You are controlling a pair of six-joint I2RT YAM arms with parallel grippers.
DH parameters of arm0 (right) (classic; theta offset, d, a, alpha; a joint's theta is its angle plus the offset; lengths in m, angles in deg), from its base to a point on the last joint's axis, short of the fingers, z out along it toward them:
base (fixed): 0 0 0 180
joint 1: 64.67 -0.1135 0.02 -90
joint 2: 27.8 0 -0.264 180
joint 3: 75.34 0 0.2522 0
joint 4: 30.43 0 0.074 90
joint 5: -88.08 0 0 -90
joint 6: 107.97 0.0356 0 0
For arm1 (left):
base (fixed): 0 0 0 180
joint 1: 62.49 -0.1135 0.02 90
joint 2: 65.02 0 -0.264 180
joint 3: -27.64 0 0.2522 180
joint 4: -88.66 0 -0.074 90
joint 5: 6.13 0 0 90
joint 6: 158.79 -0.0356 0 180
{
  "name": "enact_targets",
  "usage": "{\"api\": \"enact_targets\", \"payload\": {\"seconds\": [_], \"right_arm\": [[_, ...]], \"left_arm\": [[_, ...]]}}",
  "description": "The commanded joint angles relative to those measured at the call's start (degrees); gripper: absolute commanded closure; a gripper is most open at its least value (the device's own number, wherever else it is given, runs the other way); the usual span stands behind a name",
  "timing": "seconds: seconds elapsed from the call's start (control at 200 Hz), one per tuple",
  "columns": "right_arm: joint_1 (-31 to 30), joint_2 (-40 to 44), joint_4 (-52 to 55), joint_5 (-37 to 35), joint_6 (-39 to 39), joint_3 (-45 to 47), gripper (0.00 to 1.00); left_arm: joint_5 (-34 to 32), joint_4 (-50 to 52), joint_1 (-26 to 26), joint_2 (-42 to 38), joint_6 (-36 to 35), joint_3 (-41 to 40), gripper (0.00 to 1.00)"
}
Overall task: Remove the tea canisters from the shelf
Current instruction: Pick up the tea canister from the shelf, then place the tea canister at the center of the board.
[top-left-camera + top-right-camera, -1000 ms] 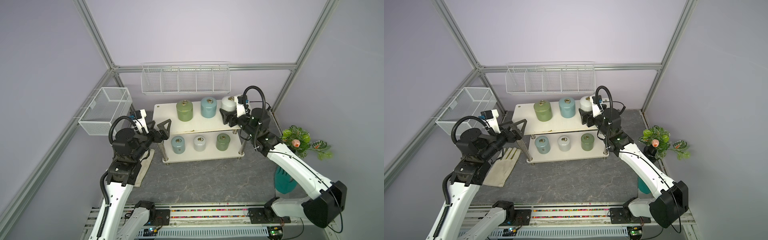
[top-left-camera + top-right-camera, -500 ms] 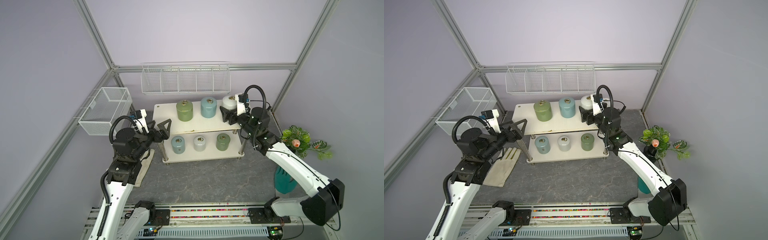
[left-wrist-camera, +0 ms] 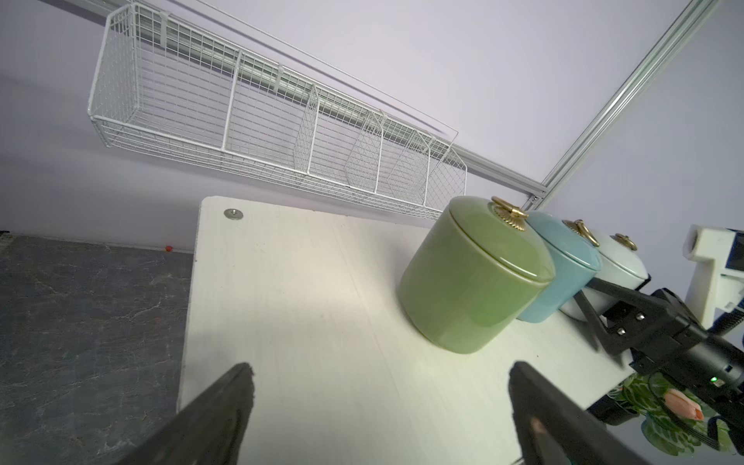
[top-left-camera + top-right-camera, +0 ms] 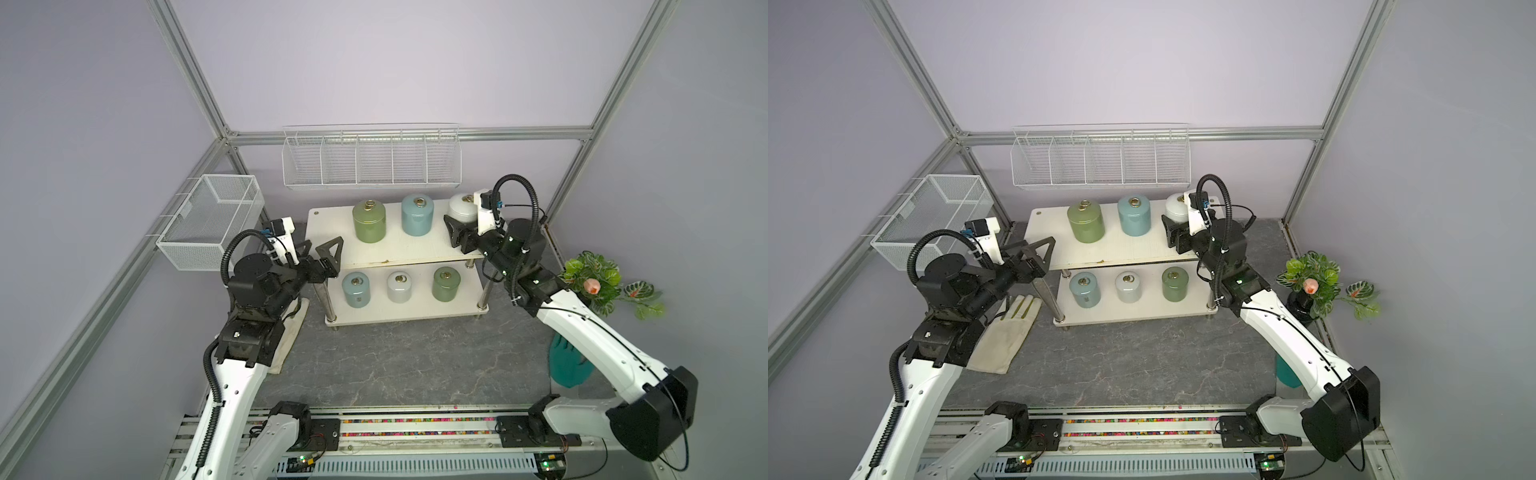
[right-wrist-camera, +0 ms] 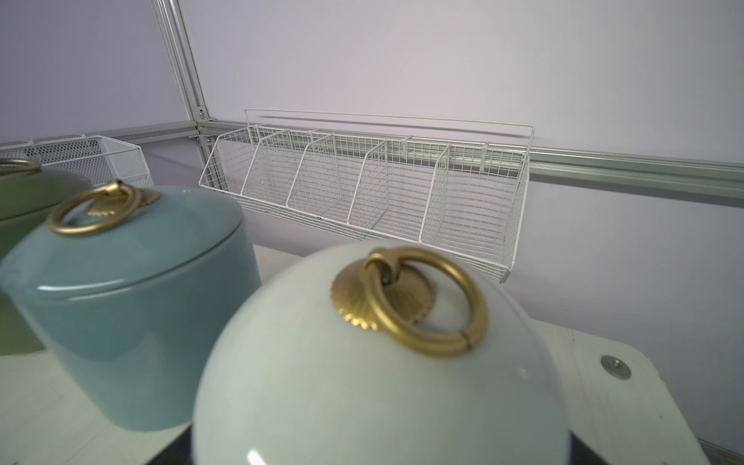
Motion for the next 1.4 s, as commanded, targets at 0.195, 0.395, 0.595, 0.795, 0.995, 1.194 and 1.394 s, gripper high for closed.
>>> {"api": "enact_targets", "payload": {"seconds": [0.195,0.395,0.595,0.795,0.995,1.194,1.394], "right_arm": [[0.05,5.75,-0.27,5.45,-0.34,-0.01,0.31],[-0.66,9.95,1.68,8.37,0.08,0.97,0.32],[-2.05,14.55,3.51,10.6,0.78,3.82,0.31],[-5.45,19.07,6.14,11.77,0.69,7.16,0.31],[-10.65,24.35,8.83,9.9,0.71,11.3,0.31],[-13.59,29.25,10.88,9.97,2.01,17.01,0.31],[-15.41,32.61,7.84,7.52,5.58,27.48,0.31]], "left_arm": [[-0.13,-0.43,0.11,0.3,0.39,-0.72,0.0],[-0.14,-0.28,0.11,0.67,0.28,-0.55,0.0],[0.28,-0.57,0.11,1.11,0.48,-0.47,0.0],[-1.05,0.68,0.13,1.21,0.14,0.33,0.0],[-1.48,1.31,0.12,0.71,-0.05,0.42,0.0],[-0.85,2.41,0.12,1.13,0.2,0.95,0.0],[-1.01,3.23,0.11,1.25,0.57,0.44,0.0]]}}
